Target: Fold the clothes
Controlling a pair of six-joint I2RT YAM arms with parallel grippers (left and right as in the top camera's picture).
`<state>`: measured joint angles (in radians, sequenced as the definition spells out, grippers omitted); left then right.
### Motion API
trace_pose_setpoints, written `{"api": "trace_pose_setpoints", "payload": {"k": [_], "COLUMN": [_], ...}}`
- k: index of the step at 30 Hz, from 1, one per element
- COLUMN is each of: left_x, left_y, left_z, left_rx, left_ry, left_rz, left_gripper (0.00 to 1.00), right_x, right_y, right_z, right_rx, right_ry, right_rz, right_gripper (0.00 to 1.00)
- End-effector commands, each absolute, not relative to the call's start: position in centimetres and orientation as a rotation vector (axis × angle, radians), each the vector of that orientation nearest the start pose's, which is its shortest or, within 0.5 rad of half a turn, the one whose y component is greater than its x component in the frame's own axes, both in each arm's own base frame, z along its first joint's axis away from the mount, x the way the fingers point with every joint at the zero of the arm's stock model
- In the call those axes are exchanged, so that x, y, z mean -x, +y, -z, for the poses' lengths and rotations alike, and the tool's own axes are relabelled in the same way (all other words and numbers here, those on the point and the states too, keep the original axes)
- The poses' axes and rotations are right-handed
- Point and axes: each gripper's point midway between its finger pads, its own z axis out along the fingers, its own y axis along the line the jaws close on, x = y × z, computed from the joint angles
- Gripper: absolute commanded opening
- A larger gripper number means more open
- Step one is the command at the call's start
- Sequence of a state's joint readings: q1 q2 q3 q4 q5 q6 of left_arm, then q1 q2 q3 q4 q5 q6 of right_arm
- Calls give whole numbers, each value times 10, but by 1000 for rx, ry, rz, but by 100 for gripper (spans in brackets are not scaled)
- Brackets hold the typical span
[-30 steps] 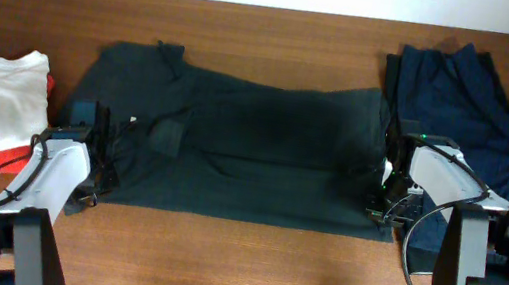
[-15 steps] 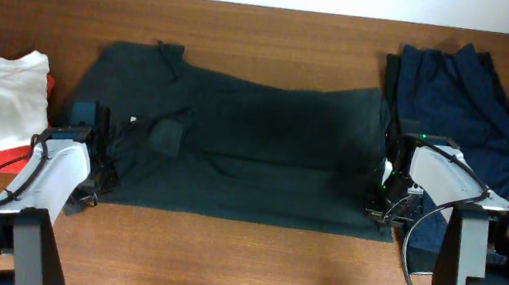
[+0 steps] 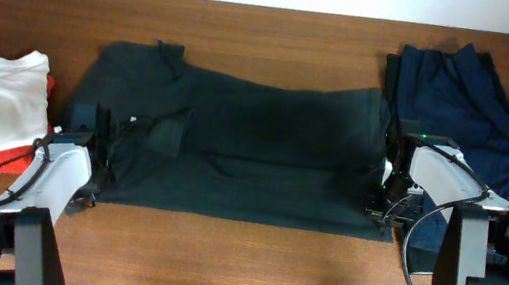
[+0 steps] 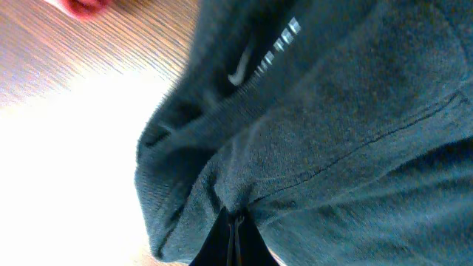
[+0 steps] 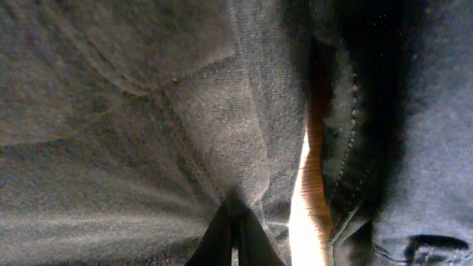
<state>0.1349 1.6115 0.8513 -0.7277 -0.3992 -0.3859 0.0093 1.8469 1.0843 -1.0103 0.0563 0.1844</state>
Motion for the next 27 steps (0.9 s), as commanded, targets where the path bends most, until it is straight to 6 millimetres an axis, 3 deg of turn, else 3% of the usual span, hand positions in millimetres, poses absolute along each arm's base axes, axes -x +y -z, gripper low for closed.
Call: {"api": "trace_pose_setpoints", "payload": {"k": [1, 3, 7, 9, 11, 12, 14, 16, 18, 20, 22, 27], "left_x": [-273, -278, -272, -268, -266, -265, -267, -277, -281, -283, -273, -239], "left_y": [138, 154, 170, 179, 185, 186, 186, 177, 165, 139, 116, 90], "left_z": [-54, -65, -68, -68, -68, -68, -69, -69, -74, -76, -75, -57], "left_rx": [826, 866, 941, 987, 1016, 1025, 1030, 957, 949, 939, 930, 970], "left_ry": [2690, 2623, 2592, 2577, 2566, 2564, 2564, 2624, 2673, 2750, 2827, 2962], "left_rz": [-792, -851, -871, -877, -874, -875, -851, -754, -641, -418, -275, -293], "left_gripper": [1, 1, 1, 12, 18, 27, 61, 71, 71, 71, 71, 64], "right_x": [-257, -257, -257, -257, -257, -257, -257, -257, -257, -257, -258, -258], "right_y": [-13, -13, -13, -13, -13, -13, -13, -13, -13, -13, -13, -13], "right_z": [1, 1, 1, 2, 1, 1, 2, 2, 1, 2, 2, 2], "right_rx": [-283, -283, -283, -283, -283, -283, -283, -283, -283, -283, -283, -283], "right_ry": [3335, 3335, 3335, 3334, 3334, 3335, 3334, 3334, 3335, 3334, 3331, 3332], "right_rz": [190, 190, 190, 190, 191, 191, 190, 190, 191, 190, 189, 189], "right_gripper": [4, 4, 4, 4, 4, 4, 4, 4, 4, 4, 4, 4]}}
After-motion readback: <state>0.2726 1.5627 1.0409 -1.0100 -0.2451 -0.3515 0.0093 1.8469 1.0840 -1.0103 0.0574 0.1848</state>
